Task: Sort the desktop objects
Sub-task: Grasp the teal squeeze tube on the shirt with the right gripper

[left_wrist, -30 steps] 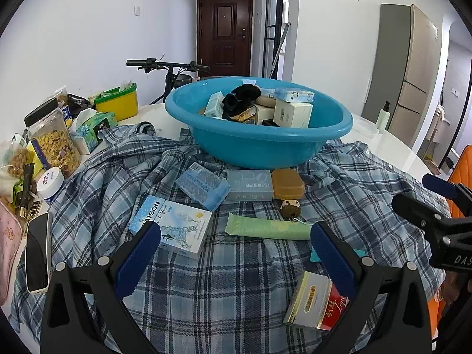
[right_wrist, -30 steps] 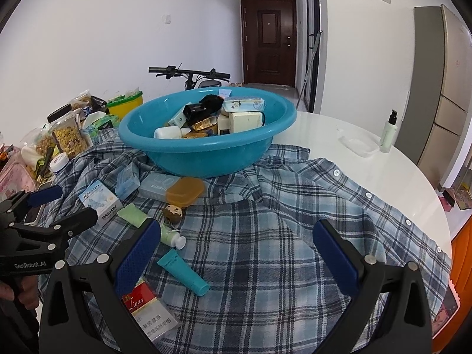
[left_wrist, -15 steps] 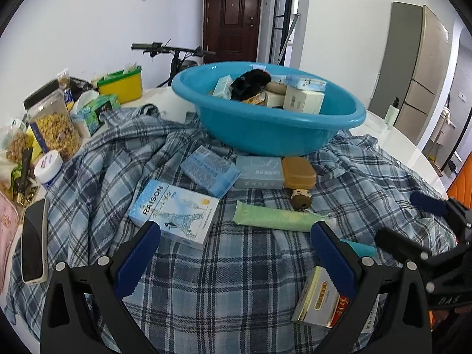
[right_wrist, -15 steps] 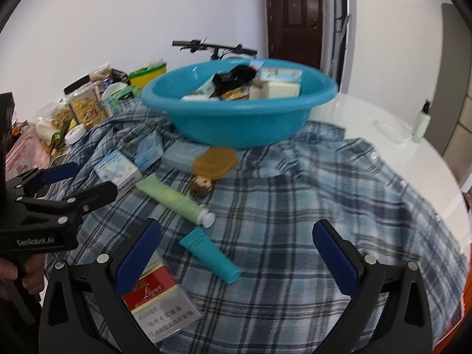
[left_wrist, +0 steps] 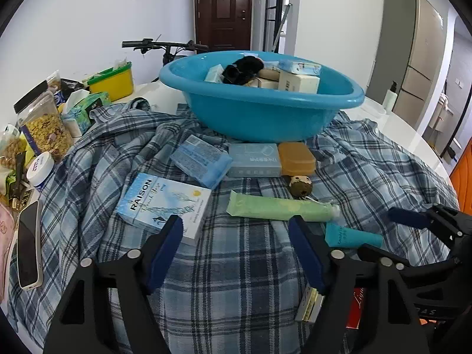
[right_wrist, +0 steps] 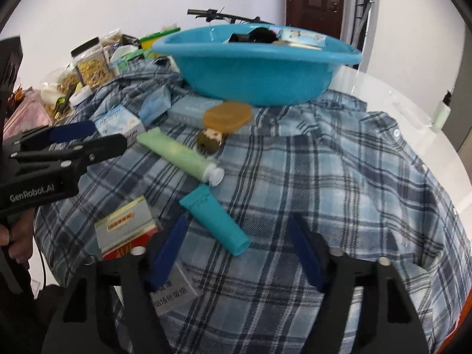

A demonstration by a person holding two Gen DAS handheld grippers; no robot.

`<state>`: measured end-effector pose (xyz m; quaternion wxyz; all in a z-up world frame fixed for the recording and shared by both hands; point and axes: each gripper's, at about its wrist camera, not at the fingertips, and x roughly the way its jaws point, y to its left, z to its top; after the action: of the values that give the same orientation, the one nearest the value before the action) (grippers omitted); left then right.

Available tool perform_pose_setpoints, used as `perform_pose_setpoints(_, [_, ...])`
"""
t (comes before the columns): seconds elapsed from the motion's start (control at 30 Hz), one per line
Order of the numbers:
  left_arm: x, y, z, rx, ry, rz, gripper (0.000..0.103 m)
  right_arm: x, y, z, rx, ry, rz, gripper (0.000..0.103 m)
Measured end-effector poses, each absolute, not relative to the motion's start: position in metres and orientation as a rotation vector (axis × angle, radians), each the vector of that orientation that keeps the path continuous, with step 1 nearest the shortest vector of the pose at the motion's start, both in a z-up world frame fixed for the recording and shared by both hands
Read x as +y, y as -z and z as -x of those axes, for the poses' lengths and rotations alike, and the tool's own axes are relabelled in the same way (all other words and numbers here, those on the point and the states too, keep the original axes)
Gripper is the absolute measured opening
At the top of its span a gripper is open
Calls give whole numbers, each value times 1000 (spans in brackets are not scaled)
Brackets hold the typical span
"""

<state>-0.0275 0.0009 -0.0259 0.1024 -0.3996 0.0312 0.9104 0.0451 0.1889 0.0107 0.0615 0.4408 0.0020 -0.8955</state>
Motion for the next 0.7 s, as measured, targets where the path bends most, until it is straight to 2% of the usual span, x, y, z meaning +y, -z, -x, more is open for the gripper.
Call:
perform_pose_setpoints(0.07, [3, 27, 27, 92, -2676, 1179, 68, 188, -8, -44, 4, 2691, -1339, 55])
perform_pose_setpoints(0.2, [4, 29, 29, 93, -2667, 1191, 67, 187, -3, -43, 10, 2678, -1349, 39])
perform_pose_setpoints(0.23, [4, 29, 29, 91, -2663, 1196, 68, 187, -2, -43, 14, 2674, -1348, 34])
perform_pose_setpoints(0.3, [4, 31, 31, 80, -2654, 1214, 68, 187, -1, -44, 24, 2676, -1343, 31])
perform_pose_setpoints(0.37, [3, 33, 32, 69, -2641, 1237, 74, 187, -1, -45, 19, 2670, -1337, 22])
perform_pose_setpoints(0.57, [5, 35, 33, 75, -2629, 1240, 83, 195, -4, -44, -12, 2708, -1329, 18])
perform_pose_setpoints(0.7, [10, 34, 35, 121, -2611, 1211, 83, 204, -8, -44, -47, 2752, -1320, 17])
